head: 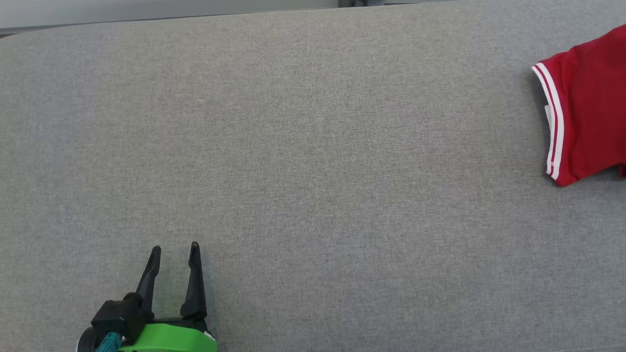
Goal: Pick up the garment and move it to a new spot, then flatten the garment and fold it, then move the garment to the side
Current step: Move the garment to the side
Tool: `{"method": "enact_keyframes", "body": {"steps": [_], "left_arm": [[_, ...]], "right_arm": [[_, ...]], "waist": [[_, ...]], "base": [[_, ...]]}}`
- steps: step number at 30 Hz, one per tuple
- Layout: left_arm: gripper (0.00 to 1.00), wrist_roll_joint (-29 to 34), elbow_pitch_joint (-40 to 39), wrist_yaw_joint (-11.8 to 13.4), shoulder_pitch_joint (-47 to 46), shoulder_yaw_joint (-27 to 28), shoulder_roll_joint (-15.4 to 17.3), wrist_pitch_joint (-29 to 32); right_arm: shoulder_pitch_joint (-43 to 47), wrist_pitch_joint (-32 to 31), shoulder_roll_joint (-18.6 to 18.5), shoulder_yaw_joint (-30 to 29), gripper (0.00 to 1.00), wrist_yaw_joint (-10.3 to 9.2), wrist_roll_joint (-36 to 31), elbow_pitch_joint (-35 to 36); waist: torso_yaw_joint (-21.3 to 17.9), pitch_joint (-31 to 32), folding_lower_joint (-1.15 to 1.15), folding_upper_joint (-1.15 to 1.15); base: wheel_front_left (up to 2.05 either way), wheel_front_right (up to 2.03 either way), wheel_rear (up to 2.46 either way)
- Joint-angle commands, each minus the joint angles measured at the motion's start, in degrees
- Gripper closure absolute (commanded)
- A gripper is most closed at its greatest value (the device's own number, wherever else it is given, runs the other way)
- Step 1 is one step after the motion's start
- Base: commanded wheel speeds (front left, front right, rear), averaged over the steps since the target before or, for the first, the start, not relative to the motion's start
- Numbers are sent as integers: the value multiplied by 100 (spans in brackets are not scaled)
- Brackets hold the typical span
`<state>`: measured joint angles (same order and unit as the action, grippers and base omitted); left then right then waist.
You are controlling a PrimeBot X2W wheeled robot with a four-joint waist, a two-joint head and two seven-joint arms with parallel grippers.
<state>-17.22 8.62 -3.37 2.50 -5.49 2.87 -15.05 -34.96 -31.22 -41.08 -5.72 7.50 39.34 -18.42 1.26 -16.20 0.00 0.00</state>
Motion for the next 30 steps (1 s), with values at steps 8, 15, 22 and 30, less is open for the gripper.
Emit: {"method": "enact_keyframes", "body": {"steps": [8,15,22,30], "left_arm": [[0,61,12,-10,-94,55,9,-14],[0,-7,-92,47,47,162,10,-14],[0,120,-80,85,301,254,10,-14],[0,297,65,46,442,443,9,-14]], "right_arm": [[-3,393,-155,-828,0,-3,-1333,-649],[382,1605,-49,-803,0,-3,-1634,-121],[1660,2799,591,-829,0,-3,-1811,653],[3360,4151,2011,-903,0,-3,-2552,1264]], "waist": [[84,45,0,0],[181,451,0,0],[342,1165,0,0],[455,1680,0,0]], "base": [[0,0,0],[0,0,0],[0,0,0],[0,0,0]]}}
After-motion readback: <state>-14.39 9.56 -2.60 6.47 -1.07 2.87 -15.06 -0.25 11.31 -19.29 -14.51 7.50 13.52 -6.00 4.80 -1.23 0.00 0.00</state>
